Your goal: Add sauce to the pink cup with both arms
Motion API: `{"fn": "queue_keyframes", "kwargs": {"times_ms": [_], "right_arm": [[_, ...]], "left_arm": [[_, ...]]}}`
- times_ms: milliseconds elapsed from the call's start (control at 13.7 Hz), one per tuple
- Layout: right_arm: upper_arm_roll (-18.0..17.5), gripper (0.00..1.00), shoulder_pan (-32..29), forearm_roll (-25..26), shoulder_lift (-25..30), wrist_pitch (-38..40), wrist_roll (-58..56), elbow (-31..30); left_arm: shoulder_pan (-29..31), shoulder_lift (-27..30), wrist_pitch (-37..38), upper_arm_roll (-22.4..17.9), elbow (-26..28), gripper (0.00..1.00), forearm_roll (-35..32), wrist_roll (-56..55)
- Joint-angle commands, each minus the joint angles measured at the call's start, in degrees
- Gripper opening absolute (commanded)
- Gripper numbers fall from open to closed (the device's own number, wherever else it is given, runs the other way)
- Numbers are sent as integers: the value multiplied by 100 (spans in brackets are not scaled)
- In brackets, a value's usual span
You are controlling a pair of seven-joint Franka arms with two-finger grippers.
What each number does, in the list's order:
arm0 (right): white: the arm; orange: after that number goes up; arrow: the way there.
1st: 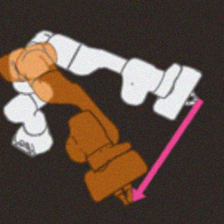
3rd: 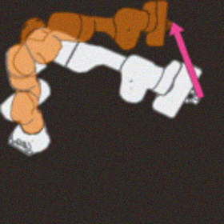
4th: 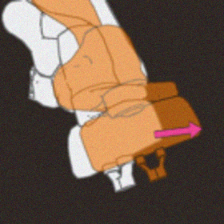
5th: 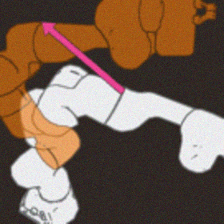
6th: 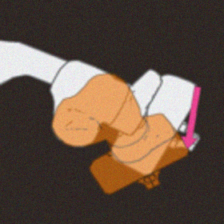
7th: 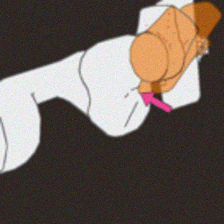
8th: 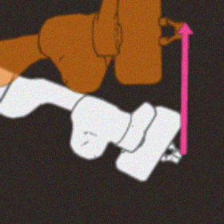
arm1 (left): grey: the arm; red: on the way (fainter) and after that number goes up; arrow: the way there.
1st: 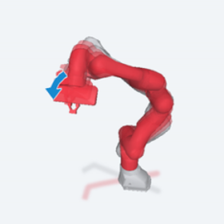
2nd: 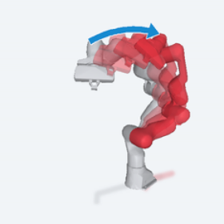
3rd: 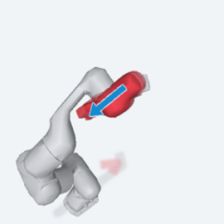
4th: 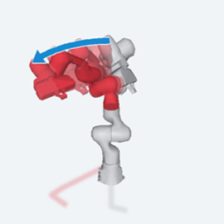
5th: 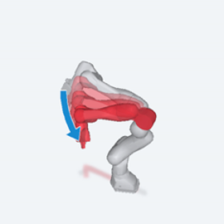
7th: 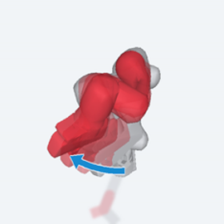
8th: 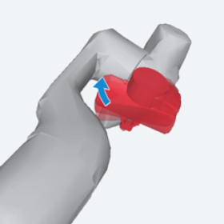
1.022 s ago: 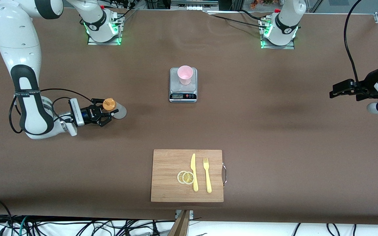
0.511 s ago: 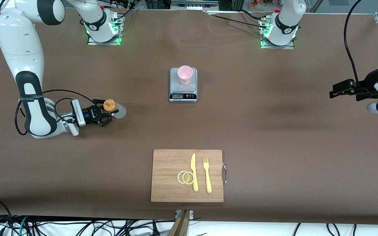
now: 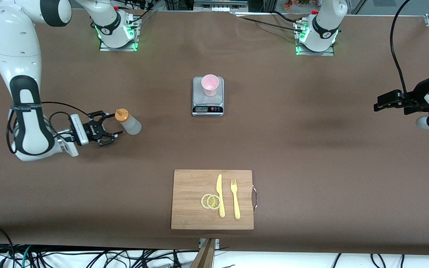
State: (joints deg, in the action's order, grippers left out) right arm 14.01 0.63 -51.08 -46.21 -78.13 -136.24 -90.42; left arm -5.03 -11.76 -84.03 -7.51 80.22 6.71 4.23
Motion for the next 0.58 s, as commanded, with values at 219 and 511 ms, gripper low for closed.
{"fn": "queue_keyframes", "kwargs": {"times_ms": [219,511], "right_arm": [[331,100,270,1193,944,-358,1903,51],[217,100,534,2539,2061,-1466,4669,-264]], "left_arm": [[-41,-72,133,-31,-191,100,-56,121],[-33,-72,133,-31,-191,100,-56,121]]}}
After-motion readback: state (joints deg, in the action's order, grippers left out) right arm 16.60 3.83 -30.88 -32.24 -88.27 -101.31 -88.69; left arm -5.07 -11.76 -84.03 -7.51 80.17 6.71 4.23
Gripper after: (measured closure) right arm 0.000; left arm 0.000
